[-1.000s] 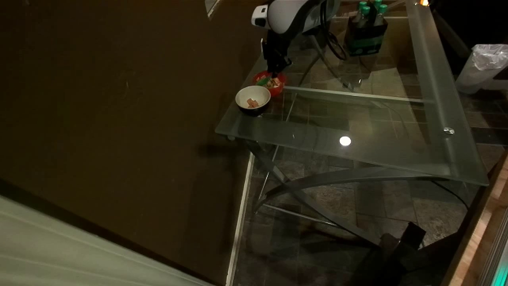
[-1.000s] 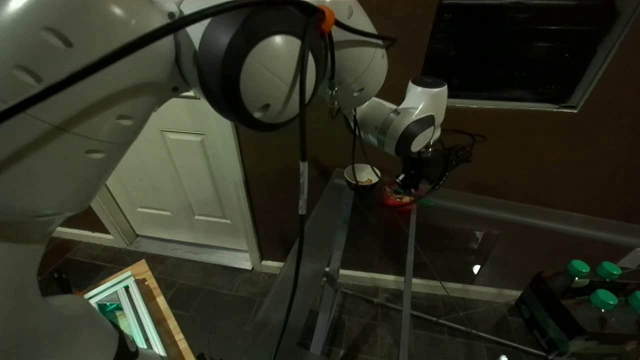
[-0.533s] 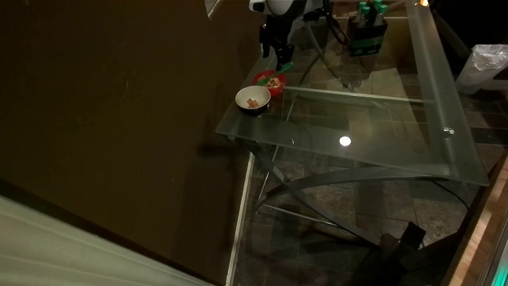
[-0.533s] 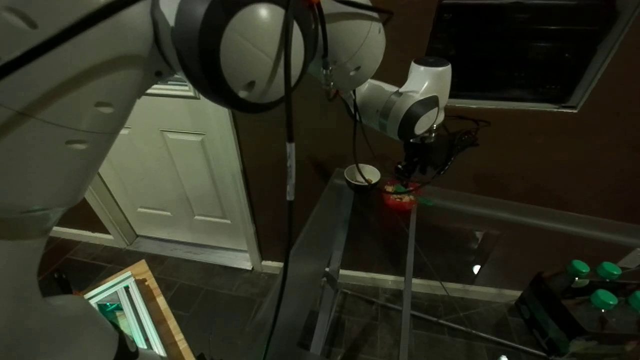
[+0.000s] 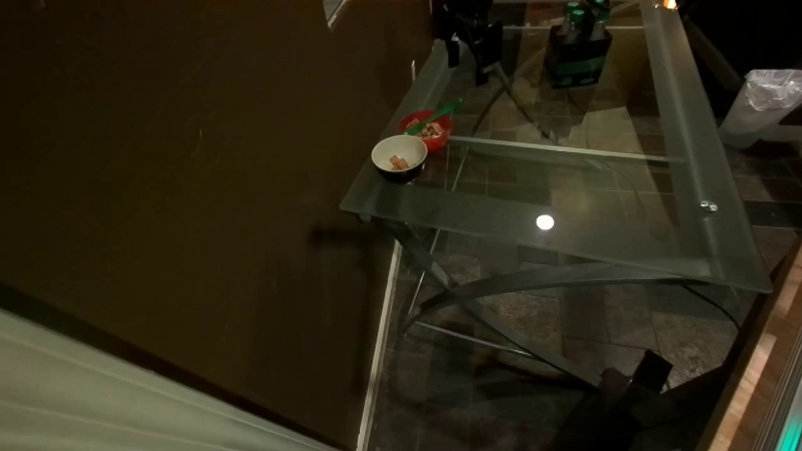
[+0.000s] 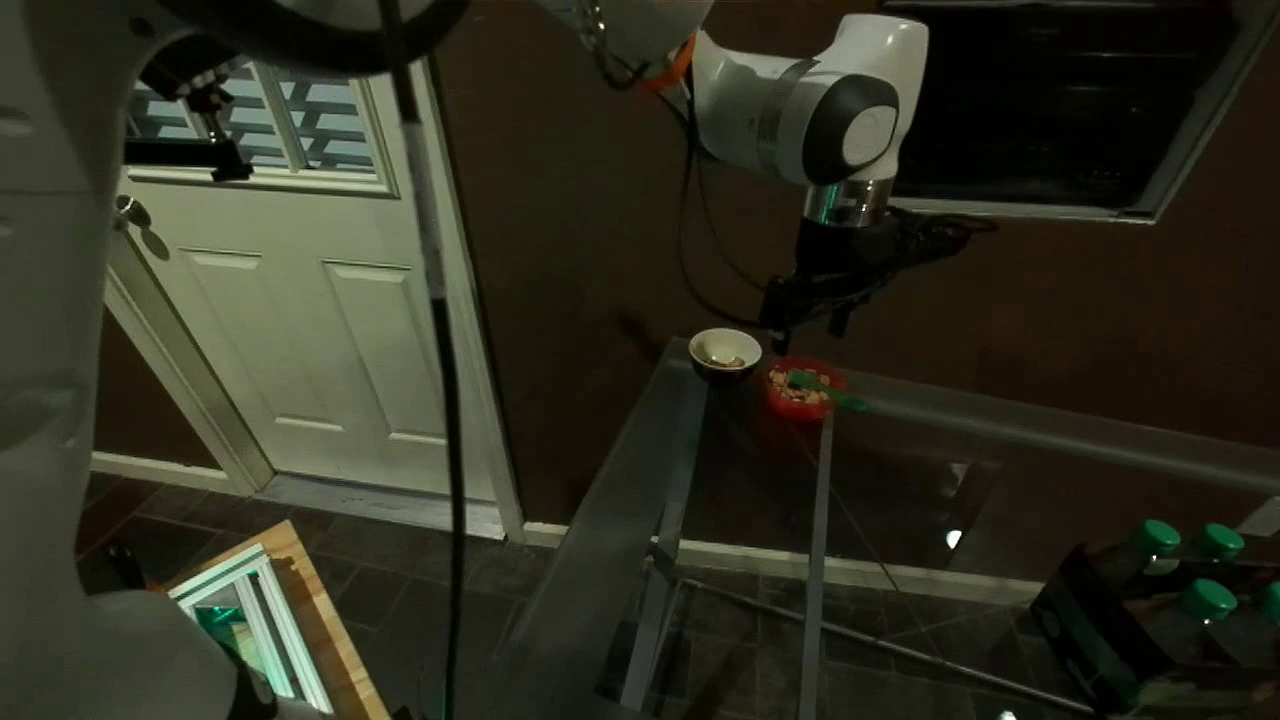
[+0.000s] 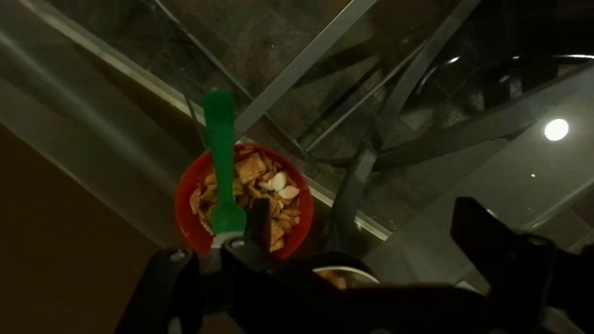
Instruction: Pick up the spoon, scoop some content from the red bowl, place it in the black bowl and place the spoon in the red bowl
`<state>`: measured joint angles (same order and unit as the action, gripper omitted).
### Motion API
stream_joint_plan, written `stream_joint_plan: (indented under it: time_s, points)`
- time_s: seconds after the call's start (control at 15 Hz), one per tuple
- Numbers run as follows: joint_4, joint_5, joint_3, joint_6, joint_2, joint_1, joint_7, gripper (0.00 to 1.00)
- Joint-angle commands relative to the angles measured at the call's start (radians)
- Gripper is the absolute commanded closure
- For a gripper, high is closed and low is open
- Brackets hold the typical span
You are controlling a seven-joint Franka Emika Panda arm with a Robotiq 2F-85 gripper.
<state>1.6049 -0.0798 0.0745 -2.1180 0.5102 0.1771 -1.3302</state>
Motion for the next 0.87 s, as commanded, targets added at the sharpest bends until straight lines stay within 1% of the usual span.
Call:
stream_joint_plan:
  time_s: [0.0, 0.2, 0.27, 0.33, 0.4, 0.8]
  points:
    - [0.157, 0.000, -0.055, 0.000, -0.136, -0.039, 0.195, 0.00]
    - [0.267, 0.004, -0.070, -0.027, -0.219, -0.055, 0.363, 0.00]
    - [0.311, 0.007, -0.070, -0.057, -0.249, -0.057, 0.413, 0.00]
    - [0.182, 0.002, -0.058, -0.004, -0.153, -0.042, 0.319, 0.00]
    - [0.202, 0.001, -0.058, -0.007, -0.169, -0.044, 0.332, 0.00]
    - [0.193, 0.001, -0.058, -0.006, -0.158, -0.043, 0.329, 0.00]
